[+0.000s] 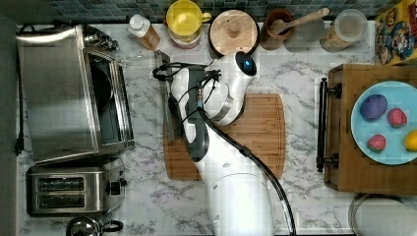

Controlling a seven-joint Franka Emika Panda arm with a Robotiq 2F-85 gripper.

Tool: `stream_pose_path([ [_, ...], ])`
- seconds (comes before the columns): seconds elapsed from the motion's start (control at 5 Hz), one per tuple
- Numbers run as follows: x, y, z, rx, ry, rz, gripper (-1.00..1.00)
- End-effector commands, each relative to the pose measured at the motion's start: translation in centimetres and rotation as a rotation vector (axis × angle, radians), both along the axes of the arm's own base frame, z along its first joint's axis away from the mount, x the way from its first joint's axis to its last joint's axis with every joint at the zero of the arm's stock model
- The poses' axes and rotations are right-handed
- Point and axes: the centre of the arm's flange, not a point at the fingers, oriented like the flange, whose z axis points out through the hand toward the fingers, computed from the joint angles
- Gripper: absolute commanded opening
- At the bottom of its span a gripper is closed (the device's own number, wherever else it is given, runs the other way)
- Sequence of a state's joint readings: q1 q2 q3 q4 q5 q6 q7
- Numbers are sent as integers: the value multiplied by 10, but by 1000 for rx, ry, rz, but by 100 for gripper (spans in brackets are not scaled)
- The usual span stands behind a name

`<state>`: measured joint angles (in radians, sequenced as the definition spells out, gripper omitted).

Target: Close the oven.

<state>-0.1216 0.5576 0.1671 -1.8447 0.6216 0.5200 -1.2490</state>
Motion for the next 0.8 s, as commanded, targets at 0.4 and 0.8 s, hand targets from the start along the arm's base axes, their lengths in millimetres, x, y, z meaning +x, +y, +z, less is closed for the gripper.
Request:
stream_pose_path([
  [0.4,-11,162,184,131,-262,231,-100],
  [0.8,-39,214,204,8,-356,313,-100],
])
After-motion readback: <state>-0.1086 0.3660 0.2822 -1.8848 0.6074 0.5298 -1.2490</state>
